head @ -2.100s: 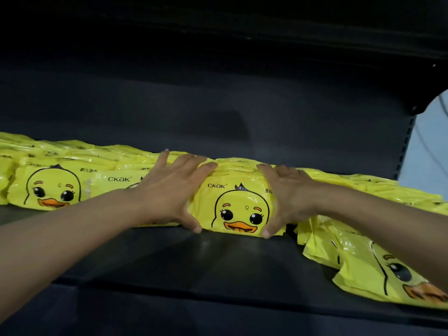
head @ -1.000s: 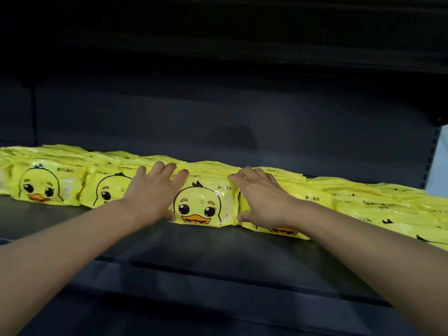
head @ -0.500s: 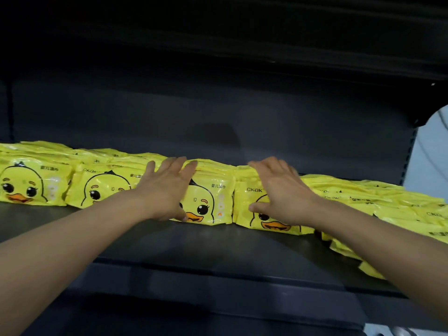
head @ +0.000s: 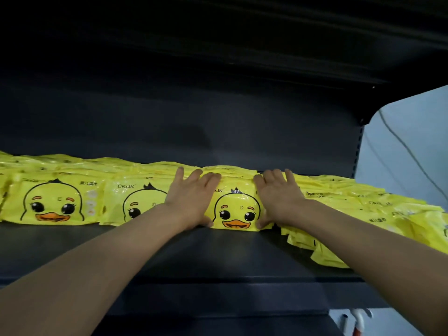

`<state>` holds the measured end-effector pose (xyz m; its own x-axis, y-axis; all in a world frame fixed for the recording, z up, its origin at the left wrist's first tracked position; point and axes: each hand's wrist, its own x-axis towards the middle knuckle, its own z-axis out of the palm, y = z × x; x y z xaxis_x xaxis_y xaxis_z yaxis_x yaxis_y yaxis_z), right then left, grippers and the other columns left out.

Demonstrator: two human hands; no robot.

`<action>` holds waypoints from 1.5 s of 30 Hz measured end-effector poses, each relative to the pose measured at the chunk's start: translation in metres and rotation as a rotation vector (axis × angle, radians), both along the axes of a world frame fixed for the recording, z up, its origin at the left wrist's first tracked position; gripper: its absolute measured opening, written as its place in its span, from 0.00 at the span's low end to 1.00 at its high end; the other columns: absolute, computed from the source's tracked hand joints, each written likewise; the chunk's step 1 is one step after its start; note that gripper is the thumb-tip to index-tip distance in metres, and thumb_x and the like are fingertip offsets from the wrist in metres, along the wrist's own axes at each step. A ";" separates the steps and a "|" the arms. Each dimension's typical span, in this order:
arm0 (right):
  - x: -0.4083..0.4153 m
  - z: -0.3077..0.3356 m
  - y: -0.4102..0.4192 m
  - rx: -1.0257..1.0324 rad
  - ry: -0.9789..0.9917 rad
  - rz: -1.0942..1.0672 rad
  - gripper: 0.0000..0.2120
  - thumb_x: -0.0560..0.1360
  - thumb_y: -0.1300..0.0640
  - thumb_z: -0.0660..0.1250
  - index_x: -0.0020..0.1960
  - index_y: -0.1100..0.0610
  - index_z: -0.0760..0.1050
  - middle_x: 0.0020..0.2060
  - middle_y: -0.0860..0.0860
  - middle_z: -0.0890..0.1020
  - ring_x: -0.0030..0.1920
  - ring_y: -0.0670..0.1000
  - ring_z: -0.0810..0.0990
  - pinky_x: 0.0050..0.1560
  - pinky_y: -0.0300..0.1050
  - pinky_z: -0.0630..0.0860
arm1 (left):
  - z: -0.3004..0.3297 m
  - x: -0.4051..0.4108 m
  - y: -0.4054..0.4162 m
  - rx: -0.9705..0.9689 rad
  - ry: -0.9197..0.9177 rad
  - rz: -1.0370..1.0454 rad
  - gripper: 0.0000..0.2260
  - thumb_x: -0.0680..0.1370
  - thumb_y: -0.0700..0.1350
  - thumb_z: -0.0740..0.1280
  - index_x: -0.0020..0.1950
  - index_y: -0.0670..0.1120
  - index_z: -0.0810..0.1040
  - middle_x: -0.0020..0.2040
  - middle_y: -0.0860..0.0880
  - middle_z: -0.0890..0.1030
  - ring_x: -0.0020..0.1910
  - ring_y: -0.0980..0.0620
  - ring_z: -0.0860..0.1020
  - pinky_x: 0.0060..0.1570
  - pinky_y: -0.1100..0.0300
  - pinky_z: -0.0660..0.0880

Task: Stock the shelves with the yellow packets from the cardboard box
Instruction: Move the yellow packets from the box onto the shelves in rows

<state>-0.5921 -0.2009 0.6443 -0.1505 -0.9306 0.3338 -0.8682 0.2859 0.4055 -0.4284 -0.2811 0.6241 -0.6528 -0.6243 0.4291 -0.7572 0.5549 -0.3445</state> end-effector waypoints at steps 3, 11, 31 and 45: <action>-0.002 0.004 0.004 0.001 0.022 0.048 0.50 0.62 0.38 0.74 0.73 0.57 0.53 0.69 0.56 0.63 0.71 0.57 0.59 0.73 0.59 0.52 | 0.003 0.000 0.001 -0.007 -0.012 0.028 0.48 0.69 0.62 0.71 0.77 0.47 0.45 0.77 0.49 0.56 0.76 0.46 0.53 0.72 0.41 0.49; -0.052 0.042 0.095 -0.118 -0.330 0.148 0.42 0.71 0.46 0.70 0.76 0.52 0.49 0.73 0.54 0.58 0.74 0.55 0.54 0.72 0.54 0.60 | 0.018 0.000 0.041 0.160 0.131 -0.052 0.46 0.71 0.63 0.68 0.77 0.50 0.43 0.78 0.49 0.48 0.77 0.48 0.48 0.73 0.43 0.49; -0.162 0.016 0.160 0.193 -0.197 0.137 0.48 0.62 0.31 0.69 0.74 0.49 0.53 0.71 0.50 0.63 0.72 0.54 0.58 0.73 0.55 0.55 | 0.016 -0.132 0.148 0.436 0.054 -0.150 0.48 0.66 0.65 0.71 0.77 0.51 0.50 0.76 0.52 0.57 0.74 0.50 0.57 0.73 0.47 0.54; -0.159 0.014 0.149 0.185 -0.197 0.231 0.55 0.61 0.32 0.71 0.75 0.50 0.45 0.72 0.49 0.55 0.74 0.54 0.50 0.75 0.53 0.48 | 0.022 -0.139 0.138 0.293 0.003 -0.086 0.54 0.60 0.67 0.74 0.76 0.50 0.48 0.76 0.51 0.49 0.75 0.48 0.50 0.73 0.53 0.51</action>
